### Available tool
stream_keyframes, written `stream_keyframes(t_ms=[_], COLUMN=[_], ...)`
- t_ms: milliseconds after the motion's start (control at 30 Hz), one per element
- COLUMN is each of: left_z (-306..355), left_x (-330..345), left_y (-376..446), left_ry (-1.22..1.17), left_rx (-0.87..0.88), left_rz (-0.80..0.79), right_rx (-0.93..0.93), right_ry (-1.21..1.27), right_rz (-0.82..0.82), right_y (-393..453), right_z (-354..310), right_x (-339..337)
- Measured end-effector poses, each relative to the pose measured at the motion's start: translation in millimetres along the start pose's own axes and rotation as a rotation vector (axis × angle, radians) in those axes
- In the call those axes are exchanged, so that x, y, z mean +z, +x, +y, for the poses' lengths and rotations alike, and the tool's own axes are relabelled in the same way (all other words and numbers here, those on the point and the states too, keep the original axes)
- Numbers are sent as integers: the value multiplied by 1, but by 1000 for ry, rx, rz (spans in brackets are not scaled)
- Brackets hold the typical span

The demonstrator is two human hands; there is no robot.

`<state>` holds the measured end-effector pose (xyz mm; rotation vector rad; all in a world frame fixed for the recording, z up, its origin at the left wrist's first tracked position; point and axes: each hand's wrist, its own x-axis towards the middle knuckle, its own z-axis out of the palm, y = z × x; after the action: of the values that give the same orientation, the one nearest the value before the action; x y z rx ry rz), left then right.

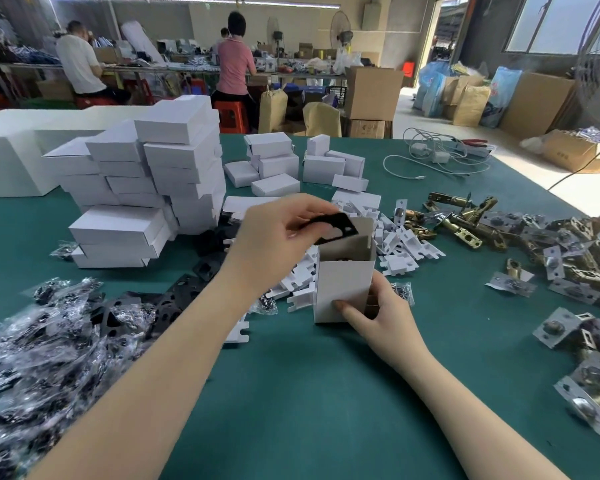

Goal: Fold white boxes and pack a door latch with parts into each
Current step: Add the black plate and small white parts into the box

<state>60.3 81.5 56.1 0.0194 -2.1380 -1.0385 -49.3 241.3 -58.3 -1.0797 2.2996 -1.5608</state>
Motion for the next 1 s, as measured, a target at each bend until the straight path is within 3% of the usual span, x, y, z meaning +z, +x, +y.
stream_keyframes(t_ms=[100, 267, 467, 600, 767, 1000], left_z=[5, 13, 3, 3, 4, 1], left_x=[10, 20, 21, 21, 26, 30], left_y=[14, 24, 19, 18, 22, 10], left_ry=[239, 218, 487, 455, 644, 729], left_rx=[44, 96, 15, -38, -97, -45], left_rz=[-132, -147, -369, -379, -465, -492], right_rx=[-7, -19, -6, -8, -8, -25], right_ry=[0, -2, -8, -5, -10, -18], right_rz=[11, 11, 6, 10, 10, 8], right_y=[-1, -1, -1, -1, -1, 0], right_z=[0, -1, 0, 0, 0, 0], right_x=[1, 1, 0, 1, 1, 0])
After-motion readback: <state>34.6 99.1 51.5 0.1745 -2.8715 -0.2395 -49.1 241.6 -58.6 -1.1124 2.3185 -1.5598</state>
